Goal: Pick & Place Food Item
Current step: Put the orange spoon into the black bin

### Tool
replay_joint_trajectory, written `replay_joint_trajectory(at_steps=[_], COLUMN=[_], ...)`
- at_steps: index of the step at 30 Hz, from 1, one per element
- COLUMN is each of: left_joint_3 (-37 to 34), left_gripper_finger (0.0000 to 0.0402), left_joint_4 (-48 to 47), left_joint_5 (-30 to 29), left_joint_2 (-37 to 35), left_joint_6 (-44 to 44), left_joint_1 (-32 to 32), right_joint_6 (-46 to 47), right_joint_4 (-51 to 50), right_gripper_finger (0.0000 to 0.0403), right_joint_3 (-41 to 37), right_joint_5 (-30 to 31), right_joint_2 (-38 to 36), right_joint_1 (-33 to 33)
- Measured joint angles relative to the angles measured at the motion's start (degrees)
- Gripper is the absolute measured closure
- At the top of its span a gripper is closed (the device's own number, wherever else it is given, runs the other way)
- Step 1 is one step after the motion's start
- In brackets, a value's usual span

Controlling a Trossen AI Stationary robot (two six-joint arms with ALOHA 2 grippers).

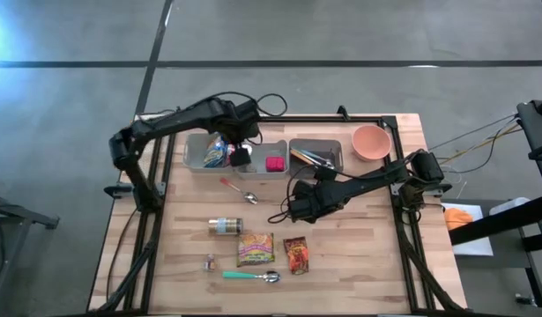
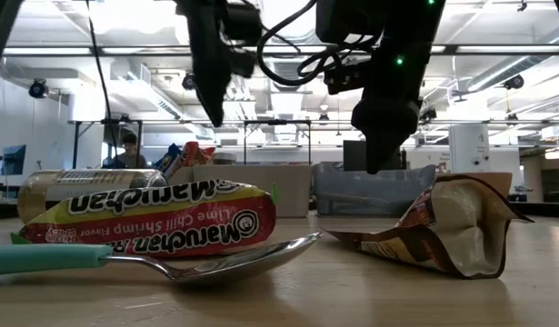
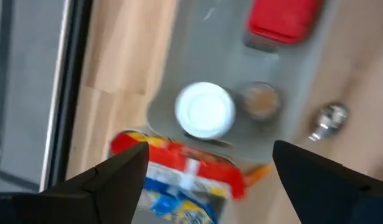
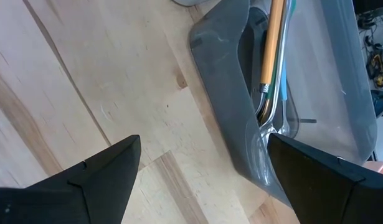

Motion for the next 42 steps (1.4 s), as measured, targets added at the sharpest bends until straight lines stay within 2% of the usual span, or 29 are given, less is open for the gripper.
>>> replay_joint_trajectory(at_steps=[5,10,14,18,28,42], left_joint_3=[-3.61,-10.52,-17.40,-23.22,-33.82,-37.78], left_gripper_finger=[0.0062,0.0097,0.0128,0.0147,0.0154,0.0154], left_joint_4=[-0.44,0.79,6.43,13.95,32.35,38.57], left_joint_5=[2.09,2.27,2.29,1.96,1.71,7.99], left_joint_2=[-3.98,-5.74,-5.77,-5.69,-5.69,-5.51], left_joint_6=[2.84,3.21,3.79,8.39,17.08,18.28], left_joint_1=[-4.14,-9.76,-13.79,-16.42,-16.99,-16.88], right_joint_6=[-0.08,-0.08,-0.10,-0.05,0.61,0.62], right_joint_4=[0.03,0.04,0.07,0.11,0.36,0.62], right_gripper_finger=[0.0055,0.0055,0.0055,0.0055,0.0055,0.0055], right_joint_3=[0.00,0.00,0.00,0.00,0.00,0.39], right_joint_5=[0.00,-0.01,-0.82,-1.47,-4.12,-4.42], right_joint_2=[0.00,0.00,0.00,0.00,0.00,0.00], right_joint_1=[0.00,0.00,-0.02,0.00,0.46,0.48])
